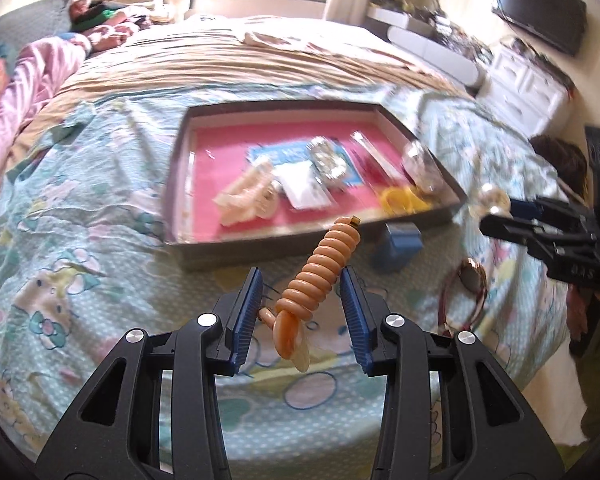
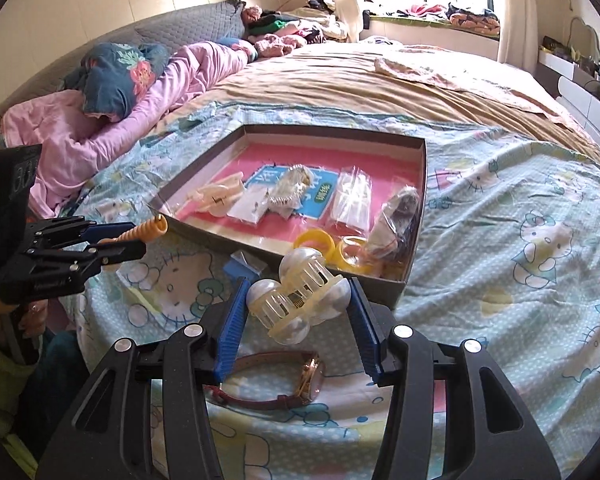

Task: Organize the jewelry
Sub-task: 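Carry the orange coil into the tray with left while right carries the pearls in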

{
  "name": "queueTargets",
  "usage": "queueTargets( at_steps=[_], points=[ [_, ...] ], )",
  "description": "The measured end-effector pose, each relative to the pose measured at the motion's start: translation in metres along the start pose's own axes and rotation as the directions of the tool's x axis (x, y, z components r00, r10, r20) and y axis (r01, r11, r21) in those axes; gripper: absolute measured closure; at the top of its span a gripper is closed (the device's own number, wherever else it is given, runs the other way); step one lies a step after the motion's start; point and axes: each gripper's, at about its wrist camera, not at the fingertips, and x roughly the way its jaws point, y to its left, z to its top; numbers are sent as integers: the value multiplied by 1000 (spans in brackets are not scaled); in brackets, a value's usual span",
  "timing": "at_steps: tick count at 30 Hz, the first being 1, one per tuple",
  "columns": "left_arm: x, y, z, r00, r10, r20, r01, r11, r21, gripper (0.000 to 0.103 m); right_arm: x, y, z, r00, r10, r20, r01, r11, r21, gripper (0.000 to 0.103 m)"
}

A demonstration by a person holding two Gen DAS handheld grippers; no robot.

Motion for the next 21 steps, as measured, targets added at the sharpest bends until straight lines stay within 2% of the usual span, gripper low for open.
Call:
queueTargets(
  at_steps=[13, 21],
  points=[
    [-18, 36, 17, 995, 61, 76, -53, 993, -107, 71, -4, 19, 18, 998, 14, 58, -13, 1000, -25, 56],
    [-14, 43, 27, 991, 87, 105, -74, 990, -122, 71, 3, 17, 30, 997, 3, 80, -2, 1000, -8, 56]
  ],
)
